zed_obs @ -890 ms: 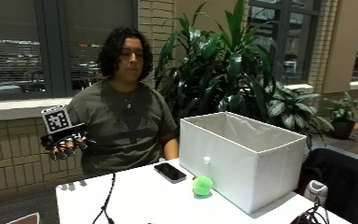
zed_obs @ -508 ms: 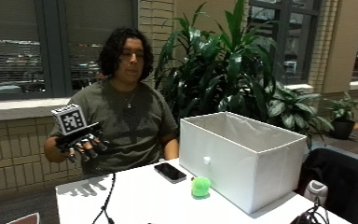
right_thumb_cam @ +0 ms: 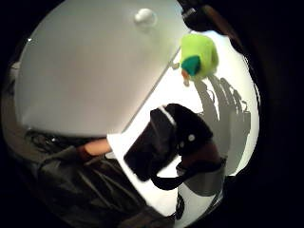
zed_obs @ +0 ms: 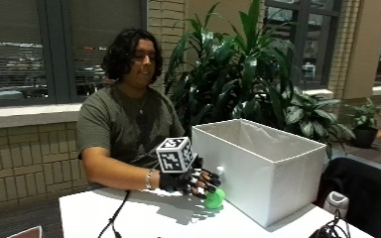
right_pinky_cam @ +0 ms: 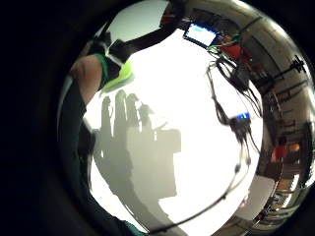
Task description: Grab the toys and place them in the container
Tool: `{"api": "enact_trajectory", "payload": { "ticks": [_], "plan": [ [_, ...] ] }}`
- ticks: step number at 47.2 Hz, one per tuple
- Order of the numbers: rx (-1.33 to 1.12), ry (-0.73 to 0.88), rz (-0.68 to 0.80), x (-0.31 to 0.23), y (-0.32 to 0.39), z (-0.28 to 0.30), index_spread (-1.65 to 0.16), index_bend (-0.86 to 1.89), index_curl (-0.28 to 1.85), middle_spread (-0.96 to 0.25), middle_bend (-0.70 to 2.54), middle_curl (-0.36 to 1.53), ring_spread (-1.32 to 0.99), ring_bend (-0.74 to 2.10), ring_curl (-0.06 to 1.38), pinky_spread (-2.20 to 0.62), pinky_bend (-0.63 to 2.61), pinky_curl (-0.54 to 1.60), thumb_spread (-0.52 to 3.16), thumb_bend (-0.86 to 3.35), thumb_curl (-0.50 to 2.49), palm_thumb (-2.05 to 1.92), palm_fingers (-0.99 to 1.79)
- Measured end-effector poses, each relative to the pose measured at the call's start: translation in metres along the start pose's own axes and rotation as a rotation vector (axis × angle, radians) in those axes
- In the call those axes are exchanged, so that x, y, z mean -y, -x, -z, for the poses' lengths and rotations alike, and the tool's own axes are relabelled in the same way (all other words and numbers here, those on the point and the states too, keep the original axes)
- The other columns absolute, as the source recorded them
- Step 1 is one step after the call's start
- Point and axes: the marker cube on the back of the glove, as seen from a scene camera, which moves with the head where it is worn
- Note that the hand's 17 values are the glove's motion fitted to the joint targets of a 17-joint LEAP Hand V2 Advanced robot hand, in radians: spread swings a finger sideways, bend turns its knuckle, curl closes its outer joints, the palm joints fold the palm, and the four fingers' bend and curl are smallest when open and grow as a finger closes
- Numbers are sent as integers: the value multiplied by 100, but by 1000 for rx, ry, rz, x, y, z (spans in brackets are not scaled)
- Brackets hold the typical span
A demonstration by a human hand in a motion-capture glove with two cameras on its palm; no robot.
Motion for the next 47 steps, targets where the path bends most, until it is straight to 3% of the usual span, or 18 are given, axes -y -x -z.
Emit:
{"api": "enact_trajectory", "payload": {
  "ticks": [7, 10, 13, 17, 23, 28, 33, 37, 42, 47],
  "plan": [
    [104, 0, 148, 41, 0, -43, -39, 34, 33, -17, 20, 22, -31, 46, 18, -12, 77, 31, 129, 0, 19, 9, 25],
    [123, -26, 164, 41, 4, -51, -40, 51, 36, -23, 29, 25, -36, 46, 16, -16, 68, 27, 133, 9, 23, 26, 53],
    [68, -43, 149, 37, 3, -49, -40, 36, 33, -29, 32, 27, -42, 64, 19, -25, 78, 28, 132, 21, 33, 49, 78],
    [61, -34, 121, 26, -10, -31, -42, 36, 37, -35, 41, 31, -48, 75, 25, -35, 79, 30, 123, 27, 41, 63, 93],
    [157, -127, 81, 16, -22, 51, -47, 46, 46, -42, 50, 37, -53, 85, 33, -40, 79, 35, 113, 30, 49, 70, 97],
    [126, -275, 236, 1, 41, 127, -52, 52, 53, -48, 56, 42, -56, 90, 37, -42, 81, 38, 107, 32, 56, 73, 93],
    [109, -357, 436, 24, 94, 194, -57, 58, 62, -53, 61, 48, -59, 94, 41, -44, 84, 40, 101, 32, 62, 72, 87],
    [-192, -413, 411, 73, 113, 219, -60, 62, 68, -56, 66, 52, -60, 96, 43, -45, 86, 42, 97, 33, 66, 72, 83],
    [176, -296, 477, 95, 209, 232, -64, 66, 77, -59, 70, 58, -61, 99, 47, -45, 90, 44, 93, 32, 72, 70, 78],
    [196, -229, 553, 136, 257, 217, -67, 69, 87, -62, 73, 64, -62, 102, 50, -46, 94, 45, 89, 32, 77, 68, 73]
  ]
}}
